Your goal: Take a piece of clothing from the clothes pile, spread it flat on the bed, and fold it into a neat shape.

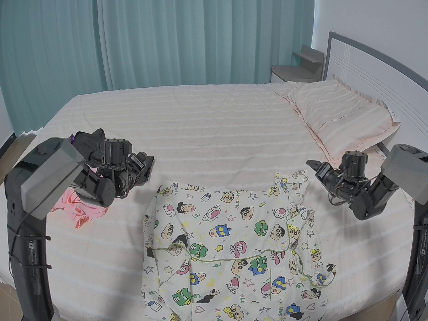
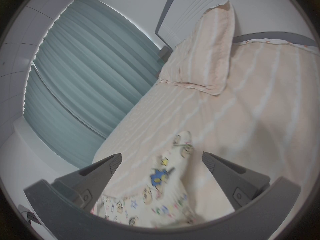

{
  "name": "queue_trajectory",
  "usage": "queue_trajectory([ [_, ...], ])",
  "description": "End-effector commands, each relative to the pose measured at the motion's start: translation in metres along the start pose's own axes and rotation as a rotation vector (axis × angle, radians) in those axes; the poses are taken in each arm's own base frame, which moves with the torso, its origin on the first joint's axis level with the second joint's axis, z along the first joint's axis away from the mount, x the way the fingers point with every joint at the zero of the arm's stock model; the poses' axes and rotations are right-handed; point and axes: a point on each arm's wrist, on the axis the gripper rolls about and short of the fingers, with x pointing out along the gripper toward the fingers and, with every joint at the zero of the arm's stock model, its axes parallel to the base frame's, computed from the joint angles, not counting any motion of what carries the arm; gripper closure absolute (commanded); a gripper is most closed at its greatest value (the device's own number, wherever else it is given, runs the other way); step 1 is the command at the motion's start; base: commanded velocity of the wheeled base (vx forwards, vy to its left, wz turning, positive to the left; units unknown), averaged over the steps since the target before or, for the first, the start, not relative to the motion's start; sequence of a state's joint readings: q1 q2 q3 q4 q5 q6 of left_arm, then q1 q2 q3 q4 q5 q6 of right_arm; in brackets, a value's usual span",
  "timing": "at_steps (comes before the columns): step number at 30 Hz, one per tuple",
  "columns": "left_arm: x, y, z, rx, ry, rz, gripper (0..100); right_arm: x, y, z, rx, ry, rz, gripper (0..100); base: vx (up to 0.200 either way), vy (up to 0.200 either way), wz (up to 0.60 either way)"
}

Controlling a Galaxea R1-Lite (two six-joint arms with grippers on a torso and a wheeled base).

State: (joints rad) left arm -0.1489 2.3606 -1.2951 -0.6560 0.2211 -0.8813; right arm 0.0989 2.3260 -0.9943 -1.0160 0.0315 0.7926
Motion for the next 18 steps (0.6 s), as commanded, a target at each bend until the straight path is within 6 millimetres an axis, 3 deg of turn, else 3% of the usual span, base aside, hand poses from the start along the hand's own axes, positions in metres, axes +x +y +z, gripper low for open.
queue_trajectory([
  [1, -0.111, -0.015, 0.032, -0.160, 0.157, -0.146, 0, -0.107, -0.015, 0.008, -0.039, 0.063, -0.027, 0, 0.000, 0.000, 0.00],
  [3, -0.132, -0.011, 0.029, -0.186, 0.209, -0.159, 0, -0.133, -0.017, -0.010, -0.062, 0.114, -0.031, 0, 0.000, 0.000, 0.00],
  [4, -0.142, -0.009, 0.027, -0.200, 0.237, -0.167, 0, -0.133, -0.017, -0.010, -0.062, 0.114, -0.031, 0, 0.000, 0.000, 0.00],
  [5, -0.149, -0.008, 0.026, -0.207, 0.253, -0.174, 0, -0.151, -0.018, -0.026, -0.074, 0.173, -0.018, 0, 0.000, 0.000, 0.00],
  [7, -0.165, -0.005, 0.022, -0.229, 0.294, -0.184, 0, -0.162, -0.024, -0.041, -0.082, 0.248, -0.014, 0, 0.000, 0.000, 0.00],
  [12, -0.195, 0.000, 0.012, -0.230, 0.335, -0.194, 0, -0.166, -0.038, -0.059, -0.072, 0.362, 0.016, 0, 0.000, 0.000, 0.00],
  [18, -0.206, 0.002, -0.002, -0.210, 0.385, -0.191, 0, -0.160, -0.055, -0.077, -0.082, 0.409, 0.042, 0, 0.000, 0.000, 0.00],
])
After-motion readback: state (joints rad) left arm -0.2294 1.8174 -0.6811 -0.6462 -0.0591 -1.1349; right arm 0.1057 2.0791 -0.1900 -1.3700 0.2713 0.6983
